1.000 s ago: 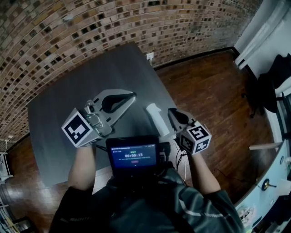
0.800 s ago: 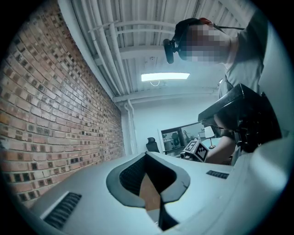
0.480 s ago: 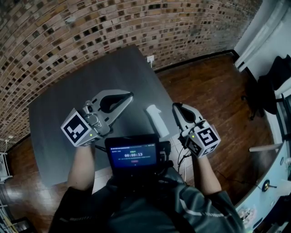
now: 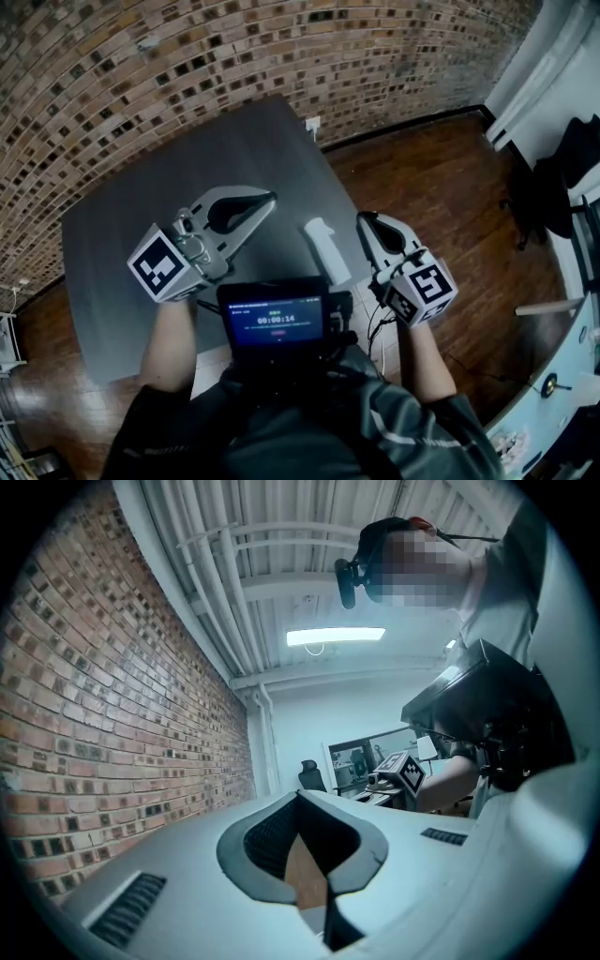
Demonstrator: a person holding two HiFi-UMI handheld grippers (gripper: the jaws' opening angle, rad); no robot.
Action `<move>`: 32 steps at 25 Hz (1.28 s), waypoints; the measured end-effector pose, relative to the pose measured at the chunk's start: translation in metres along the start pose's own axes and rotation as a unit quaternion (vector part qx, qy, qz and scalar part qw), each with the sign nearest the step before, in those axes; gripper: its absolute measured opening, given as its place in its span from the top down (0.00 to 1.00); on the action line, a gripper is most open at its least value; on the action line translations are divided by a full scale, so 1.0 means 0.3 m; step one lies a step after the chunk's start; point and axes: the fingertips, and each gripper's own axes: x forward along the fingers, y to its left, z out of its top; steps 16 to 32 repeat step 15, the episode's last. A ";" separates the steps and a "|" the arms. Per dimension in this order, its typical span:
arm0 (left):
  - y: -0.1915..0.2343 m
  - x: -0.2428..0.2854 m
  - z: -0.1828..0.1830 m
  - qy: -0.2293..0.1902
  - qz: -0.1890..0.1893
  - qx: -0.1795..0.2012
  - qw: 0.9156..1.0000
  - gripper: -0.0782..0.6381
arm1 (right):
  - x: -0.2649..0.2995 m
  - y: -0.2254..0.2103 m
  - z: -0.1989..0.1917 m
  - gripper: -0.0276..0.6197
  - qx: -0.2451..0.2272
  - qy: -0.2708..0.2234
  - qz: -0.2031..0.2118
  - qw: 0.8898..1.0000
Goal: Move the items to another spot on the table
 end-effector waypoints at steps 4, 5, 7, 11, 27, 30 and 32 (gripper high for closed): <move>0.005 0.000 -0.002 0.002 0.001 -0.001 1.000 0.90 | 0.007 -0.005 0.016 0.95 0.005 -0.003 -0.001 1.000; 0.008 0.004 -0.004 0.004 0.002 -0.001 1.000 0.90 | 0.010 -0.011 0.018 0.95 0.006 -0.003 0.000 1.000; 0.016 0.012 -0.008 0.006 0.004 -0.002 1.000 0.90 | 0.018 -0.024 0.019 0.95 0.008 0.000 0.001 1.000; 0.015 0.004 -0.010 0.005 0.004 -0.003 1.000 0.90 | 0.023 -0.014 0.006 0.95 0.011 0.003 0.002 1.000; -0.004 -0.034 0.001 0.004 0.000 -0.001 1.000 0.90 | 0.014 0.020 -0.015 0.95 0.005 0.004 -0.001 1.000; -0.004 -0.034 0.001 0.004 0.000 -0.001 1.000 0.90 | 0.014 0.020 -0.015 0.95 0.005 0.004 -0.001 1.000; -0.004 -0.034 0.001 0.004 0.000 -0.001 1.000 0.90 | 0.014 0.020 -0.015 0.95 0.005 0.004 -0.001 1.000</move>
